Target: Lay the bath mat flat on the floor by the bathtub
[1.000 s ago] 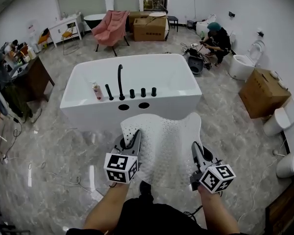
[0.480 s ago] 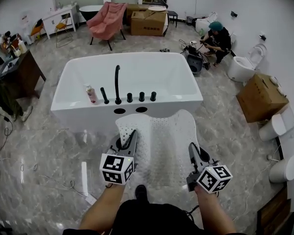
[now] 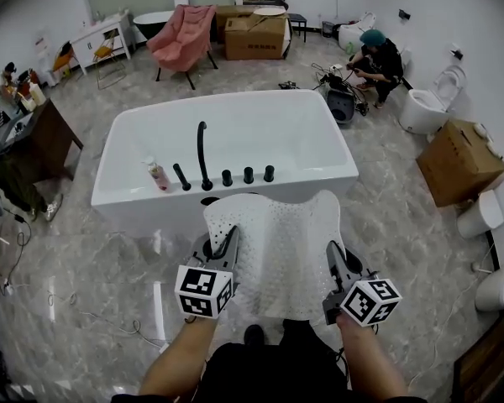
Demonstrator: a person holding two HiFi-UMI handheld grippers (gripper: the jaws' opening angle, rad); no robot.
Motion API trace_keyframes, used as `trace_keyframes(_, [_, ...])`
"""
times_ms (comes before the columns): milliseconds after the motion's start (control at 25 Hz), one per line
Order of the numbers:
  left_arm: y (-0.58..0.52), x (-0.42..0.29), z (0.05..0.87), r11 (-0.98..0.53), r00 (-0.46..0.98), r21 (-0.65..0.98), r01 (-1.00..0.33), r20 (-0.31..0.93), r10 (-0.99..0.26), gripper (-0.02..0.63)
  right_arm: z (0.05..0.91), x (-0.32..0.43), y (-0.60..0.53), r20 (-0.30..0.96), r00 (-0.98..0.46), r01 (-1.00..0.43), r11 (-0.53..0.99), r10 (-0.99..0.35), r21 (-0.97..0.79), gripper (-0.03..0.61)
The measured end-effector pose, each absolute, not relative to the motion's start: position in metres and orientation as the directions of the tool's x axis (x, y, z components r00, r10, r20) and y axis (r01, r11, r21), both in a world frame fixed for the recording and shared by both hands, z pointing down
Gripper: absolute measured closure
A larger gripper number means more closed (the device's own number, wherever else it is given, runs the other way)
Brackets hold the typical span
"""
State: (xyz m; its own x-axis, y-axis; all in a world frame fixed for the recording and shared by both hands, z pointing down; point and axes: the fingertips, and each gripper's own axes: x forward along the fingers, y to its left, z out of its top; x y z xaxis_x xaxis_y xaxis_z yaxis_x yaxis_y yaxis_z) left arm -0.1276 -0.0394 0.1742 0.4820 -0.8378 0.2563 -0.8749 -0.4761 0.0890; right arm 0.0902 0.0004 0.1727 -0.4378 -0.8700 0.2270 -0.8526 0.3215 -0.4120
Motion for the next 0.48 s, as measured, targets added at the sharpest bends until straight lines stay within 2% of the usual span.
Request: trace_keyframes(480, [-0.159,-0.060,0.206,-0.366,0.361,0.056,-0.929,0.356,-0.862,0.592,0.216,0.151,-0.153,0.290,-0.570,-0.786,0.408,-0.769,-0.463,0.557])
